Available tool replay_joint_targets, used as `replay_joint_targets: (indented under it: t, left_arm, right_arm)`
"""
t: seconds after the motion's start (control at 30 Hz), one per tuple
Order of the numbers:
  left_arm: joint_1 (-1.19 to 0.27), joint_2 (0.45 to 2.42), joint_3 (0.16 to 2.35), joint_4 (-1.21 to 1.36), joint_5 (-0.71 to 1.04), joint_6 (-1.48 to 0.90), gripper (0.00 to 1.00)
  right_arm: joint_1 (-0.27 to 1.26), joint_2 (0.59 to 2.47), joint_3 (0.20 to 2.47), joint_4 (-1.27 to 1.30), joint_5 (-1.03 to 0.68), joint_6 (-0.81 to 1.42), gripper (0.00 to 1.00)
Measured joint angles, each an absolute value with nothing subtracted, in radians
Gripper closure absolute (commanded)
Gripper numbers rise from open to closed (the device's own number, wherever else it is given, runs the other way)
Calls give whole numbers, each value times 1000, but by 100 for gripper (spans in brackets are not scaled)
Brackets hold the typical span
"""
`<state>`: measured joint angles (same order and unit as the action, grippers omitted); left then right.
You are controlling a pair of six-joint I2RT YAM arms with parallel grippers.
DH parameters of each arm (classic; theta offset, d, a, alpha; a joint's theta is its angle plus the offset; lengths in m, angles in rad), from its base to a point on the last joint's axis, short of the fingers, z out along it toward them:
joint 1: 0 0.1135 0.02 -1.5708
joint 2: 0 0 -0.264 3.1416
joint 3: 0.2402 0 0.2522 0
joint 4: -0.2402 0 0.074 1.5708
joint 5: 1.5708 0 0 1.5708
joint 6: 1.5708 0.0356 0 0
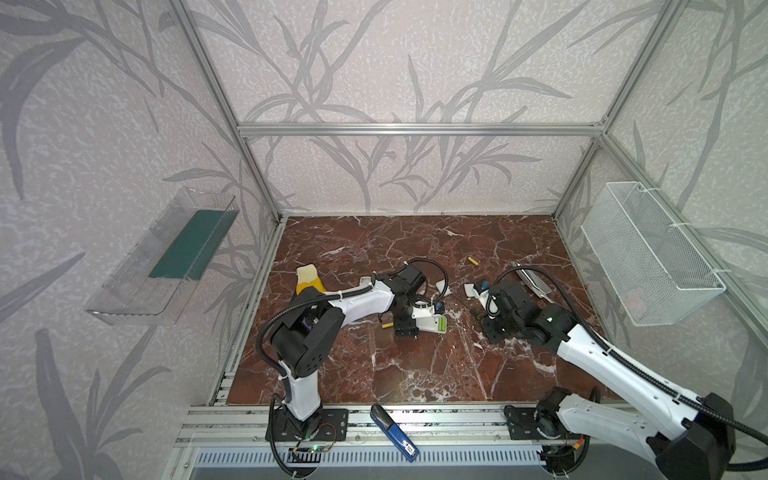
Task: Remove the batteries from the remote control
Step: 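Grasp the display remote with the left gripper, battery end facing the screwdriver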
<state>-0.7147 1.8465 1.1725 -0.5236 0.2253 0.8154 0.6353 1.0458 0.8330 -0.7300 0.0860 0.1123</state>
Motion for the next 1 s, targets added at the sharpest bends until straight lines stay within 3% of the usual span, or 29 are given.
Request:
replay_joint_targets:
  t: [0.2,0.57,1.0]
  left_arm:
    - [-714,1882,1195,-523,209,791,24]
    - [-715,1883,1196,-531,186,650,53]
    - [-708,1875,1187,-525,158,550,58]
  right_arm:
    - [635,1040,833,-731,86,112,100]
    - [630,1024,833,-732,96,111,100]
    - [630,1047,868,-762,86,95,100]
